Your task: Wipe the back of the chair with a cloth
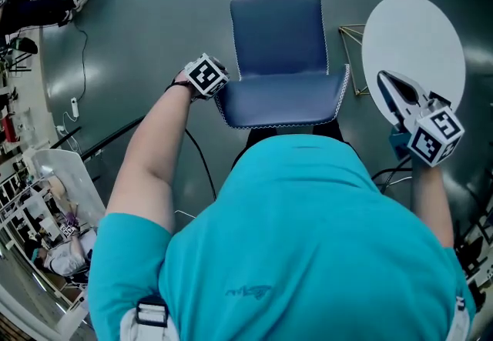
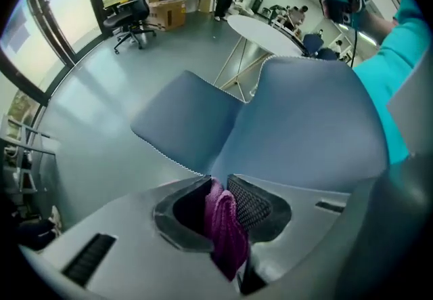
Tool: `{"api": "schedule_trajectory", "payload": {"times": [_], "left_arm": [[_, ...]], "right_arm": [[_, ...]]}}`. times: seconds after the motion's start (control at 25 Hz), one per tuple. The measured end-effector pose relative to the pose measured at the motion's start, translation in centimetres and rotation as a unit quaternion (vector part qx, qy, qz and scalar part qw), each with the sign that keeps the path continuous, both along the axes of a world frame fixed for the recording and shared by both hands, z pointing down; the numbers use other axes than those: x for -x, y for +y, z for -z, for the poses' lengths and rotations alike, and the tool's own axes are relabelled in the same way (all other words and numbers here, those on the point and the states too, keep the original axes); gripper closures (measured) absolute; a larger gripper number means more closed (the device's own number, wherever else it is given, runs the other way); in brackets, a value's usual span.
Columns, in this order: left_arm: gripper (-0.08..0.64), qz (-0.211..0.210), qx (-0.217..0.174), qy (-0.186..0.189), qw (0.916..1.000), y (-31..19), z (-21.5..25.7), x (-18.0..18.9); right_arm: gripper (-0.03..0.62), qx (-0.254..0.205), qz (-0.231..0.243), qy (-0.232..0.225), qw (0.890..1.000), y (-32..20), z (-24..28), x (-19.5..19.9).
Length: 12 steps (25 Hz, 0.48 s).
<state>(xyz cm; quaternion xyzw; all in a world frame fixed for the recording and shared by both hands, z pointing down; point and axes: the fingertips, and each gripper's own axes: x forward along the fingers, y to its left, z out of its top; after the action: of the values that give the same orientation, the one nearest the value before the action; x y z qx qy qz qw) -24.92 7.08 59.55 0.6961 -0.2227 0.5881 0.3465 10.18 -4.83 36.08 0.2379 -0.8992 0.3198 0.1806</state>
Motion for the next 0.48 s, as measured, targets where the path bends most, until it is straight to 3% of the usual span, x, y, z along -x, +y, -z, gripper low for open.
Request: {"api": "schedule_trajectory", "payload": {"times": [0.12,0.48], "left_arm": [[0.482,-0.017,0.011,-0.014,0.9997,1.2,-0.9,-0.1],[0.482,0.006,0.068,-0.019,0.9975,2.6,-1.9,-1.8]], "right_arm": [[0.595,0.002,0.005,0.002,1.000,0.1,0.1,0.4],[0.594,0.007,0.000,0.001,1.000,-0.1,-0.2,0.1]]}}
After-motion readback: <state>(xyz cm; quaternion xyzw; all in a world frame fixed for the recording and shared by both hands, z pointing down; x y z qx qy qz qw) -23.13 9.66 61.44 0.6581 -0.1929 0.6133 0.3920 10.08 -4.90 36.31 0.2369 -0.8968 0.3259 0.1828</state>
